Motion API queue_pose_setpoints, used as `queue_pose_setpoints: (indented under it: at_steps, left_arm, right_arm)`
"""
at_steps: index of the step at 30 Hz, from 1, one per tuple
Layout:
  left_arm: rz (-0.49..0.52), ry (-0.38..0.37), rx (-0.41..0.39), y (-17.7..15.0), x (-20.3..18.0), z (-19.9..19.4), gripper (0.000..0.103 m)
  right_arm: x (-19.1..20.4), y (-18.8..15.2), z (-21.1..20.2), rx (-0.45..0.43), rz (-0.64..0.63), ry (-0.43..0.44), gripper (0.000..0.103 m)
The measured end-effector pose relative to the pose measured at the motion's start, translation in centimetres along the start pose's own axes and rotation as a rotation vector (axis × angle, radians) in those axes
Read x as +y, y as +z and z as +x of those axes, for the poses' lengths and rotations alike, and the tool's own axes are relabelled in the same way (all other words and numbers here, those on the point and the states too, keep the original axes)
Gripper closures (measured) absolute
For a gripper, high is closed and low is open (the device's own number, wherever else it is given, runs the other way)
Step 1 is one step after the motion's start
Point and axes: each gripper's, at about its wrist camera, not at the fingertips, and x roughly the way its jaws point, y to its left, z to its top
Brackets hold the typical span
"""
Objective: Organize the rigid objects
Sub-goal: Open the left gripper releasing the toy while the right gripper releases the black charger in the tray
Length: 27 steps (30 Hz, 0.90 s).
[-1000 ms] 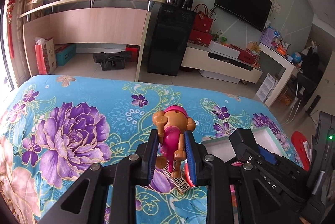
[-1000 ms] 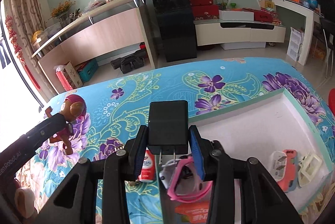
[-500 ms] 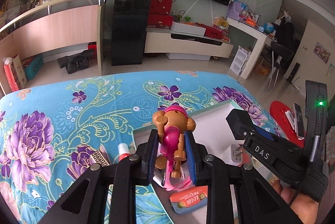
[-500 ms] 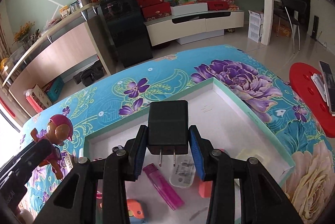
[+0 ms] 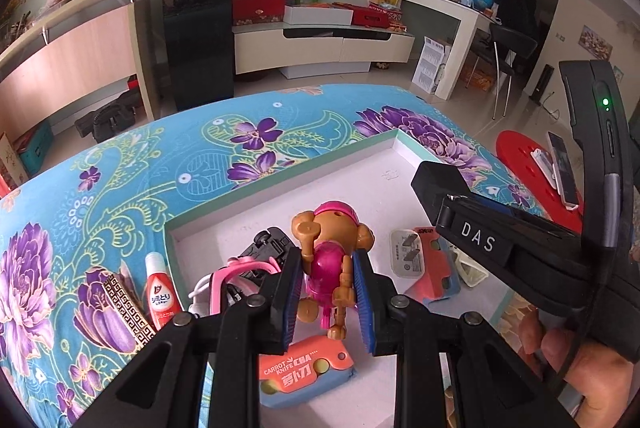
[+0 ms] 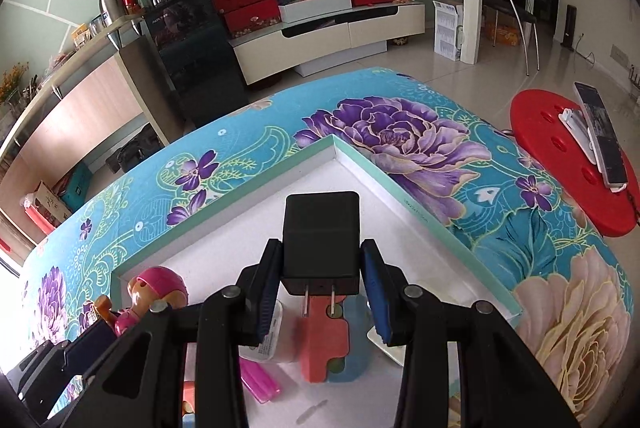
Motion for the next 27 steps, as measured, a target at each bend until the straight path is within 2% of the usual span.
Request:
queue_pose_setpoints:
  at_steps: [14, 22, 25, 27]
  left_arm:
    - [0.004, 0.029, 0.071, -0.7, 0.0, 1.7, 0.076]
    - [0.008, 0.033, 0.074, -0.7, 0.0, 1.4, 0.075]
    - [0.001, 0.04, 0.074, -0.7, 0.2, 1.2, 0.075]
    - [-0.008, 0.044, 0.071, -0.6, 0.5, 0.9, 0.075]
  right_arm:
    - [0.4, -0.8, 1.8, 0.079, -0.036, 0.004, 0.062]
    - [0.4, -0.8, 1.9, 0.091, -0.039, -0.005, 0.062]
    - [0.3, -0.7, 1.8, 0.087, -0.038, -0.012, 0.054]
    - [0.2, -0.7, 1.6, 0.082, -0.038, -0.019, 0.053]
